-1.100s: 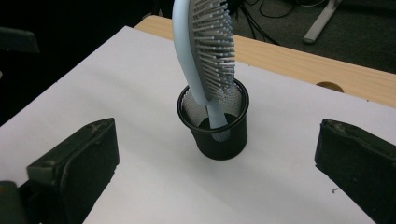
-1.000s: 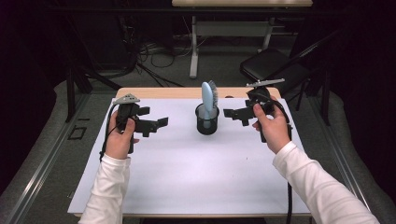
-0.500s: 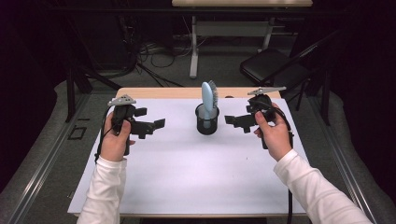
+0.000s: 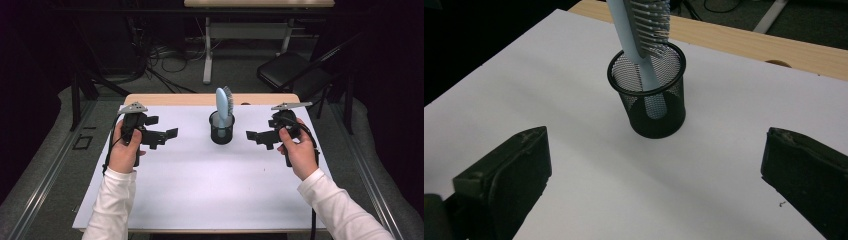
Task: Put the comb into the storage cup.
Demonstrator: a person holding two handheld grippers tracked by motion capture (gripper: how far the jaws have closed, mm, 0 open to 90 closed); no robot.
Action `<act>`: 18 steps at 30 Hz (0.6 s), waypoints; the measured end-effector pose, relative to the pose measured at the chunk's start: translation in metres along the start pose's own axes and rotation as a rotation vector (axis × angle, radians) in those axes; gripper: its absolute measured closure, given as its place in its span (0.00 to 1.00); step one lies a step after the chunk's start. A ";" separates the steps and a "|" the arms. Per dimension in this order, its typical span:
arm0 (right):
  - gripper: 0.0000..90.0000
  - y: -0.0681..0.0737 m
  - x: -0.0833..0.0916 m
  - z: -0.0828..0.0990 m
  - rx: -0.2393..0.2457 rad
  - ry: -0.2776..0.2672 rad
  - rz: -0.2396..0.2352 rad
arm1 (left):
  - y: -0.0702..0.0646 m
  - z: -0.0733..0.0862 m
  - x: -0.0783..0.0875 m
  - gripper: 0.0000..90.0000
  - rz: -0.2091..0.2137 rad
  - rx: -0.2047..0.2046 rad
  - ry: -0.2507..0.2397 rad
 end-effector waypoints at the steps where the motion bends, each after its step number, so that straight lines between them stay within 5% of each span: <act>1: 0.00 -0.002 0.000 0.002 0.004 -0.004 0.003 | 0.000 0.000 0.000 0.05 0.000 -0.003 0.003; 13: 0.00 -0.024 0.013 0.026 -0.009 -0.012 0.046 | -0.006 0.008 0.000 0.05 0.036 -0.013 0.033; 18: 0.00 -0.035 0.019 0.038 -0.033 -0.010 0.058 | -0.005 0.010 0.003 0.05 0.011 -0.013 0.026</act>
Point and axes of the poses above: each handheld gripper's, and its own axes: x roughly backward along the jaws, z roughly out of its underside, y roughly to its left, the point moved 6 cm from there along -x, roughly forward along the jaws, and after that the axes turned 12 degrees about z, right-handed, at the moved point
